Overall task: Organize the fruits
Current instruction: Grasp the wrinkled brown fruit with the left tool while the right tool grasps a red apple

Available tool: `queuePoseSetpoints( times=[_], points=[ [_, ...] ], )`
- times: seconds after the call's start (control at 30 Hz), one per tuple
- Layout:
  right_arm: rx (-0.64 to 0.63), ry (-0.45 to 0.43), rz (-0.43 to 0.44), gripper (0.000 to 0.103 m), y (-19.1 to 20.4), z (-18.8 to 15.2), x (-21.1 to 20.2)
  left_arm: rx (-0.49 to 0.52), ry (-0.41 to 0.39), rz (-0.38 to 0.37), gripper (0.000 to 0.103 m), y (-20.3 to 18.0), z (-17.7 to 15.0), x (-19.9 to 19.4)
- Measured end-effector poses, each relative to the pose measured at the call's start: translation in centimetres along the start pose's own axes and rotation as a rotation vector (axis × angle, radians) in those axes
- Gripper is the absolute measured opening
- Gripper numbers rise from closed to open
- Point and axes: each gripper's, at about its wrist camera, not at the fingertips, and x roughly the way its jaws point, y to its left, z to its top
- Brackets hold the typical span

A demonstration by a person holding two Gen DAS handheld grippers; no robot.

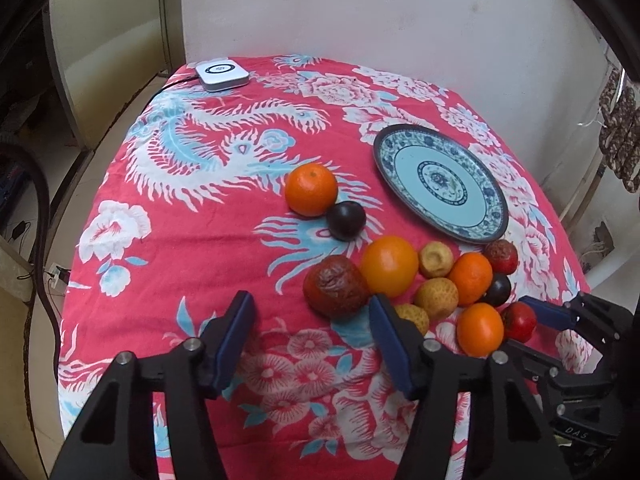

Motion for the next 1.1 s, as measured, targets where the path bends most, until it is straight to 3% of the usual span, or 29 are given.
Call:
queuePoseSetpoints(
  times=[0.23,0.37,1.1],
  points=[
    [-0.002,-0.005,0.009,0.037,0.1,0.2,0.2,0.014,-0.007,-0.037,0.048,-0.3,0.3,0.2],
    [-0.002,-0.006,0.017,0.034,0.2,0.3,0.3,0.018,-0.007,-0.072,0.036,-0.4,0.4,0.2],
    [0.02,-0.058,0.029,0.034,-0.2,1.3,-1.4,0.01,-0.035,-0.094,0.036,-1.1,1.0,-2.2]
  ],
)
